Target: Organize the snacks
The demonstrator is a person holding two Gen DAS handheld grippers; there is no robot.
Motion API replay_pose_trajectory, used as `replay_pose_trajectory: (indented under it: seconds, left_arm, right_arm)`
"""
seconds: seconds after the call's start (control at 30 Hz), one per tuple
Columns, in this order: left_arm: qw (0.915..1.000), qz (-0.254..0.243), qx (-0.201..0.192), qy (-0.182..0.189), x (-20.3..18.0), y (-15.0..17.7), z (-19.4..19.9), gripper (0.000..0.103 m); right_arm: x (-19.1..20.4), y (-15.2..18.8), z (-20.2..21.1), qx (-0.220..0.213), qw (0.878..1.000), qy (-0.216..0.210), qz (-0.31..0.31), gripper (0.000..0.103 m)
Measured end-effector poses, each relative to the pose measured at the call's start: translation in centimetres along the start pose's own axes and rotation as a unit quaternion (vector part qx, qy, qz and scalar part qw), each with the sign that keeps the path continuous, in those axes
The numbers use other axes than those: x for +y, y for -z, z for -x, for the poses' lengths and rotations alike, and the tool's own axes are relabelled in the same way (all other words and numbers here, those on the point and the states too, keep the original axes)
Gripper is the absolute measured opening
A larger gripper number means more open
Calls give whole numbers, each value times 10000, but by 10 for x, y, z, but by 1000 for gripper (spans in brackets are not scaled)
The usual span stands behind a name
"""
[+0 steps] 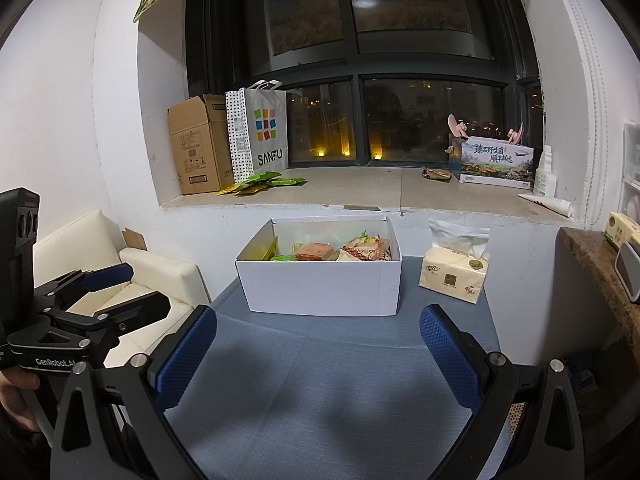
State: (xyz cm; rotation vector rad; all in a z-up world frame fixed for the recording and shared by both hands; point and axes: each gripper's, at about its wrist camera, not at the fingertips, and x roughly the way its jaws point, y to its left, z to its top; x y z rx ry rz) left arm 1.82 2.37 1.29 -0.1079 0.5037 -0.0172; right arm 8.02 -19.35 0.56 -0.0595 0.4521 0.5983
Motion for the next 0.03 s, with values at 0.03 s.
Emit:
replay_pose_trajectory:
  seconds: [0.03]
  left_arm:
    - [10000, 4, 2, -2, 0, 0, 0, 103]
  right_arm:
    - [0, 0, 0, -3, 10000, 3, 4, 103]
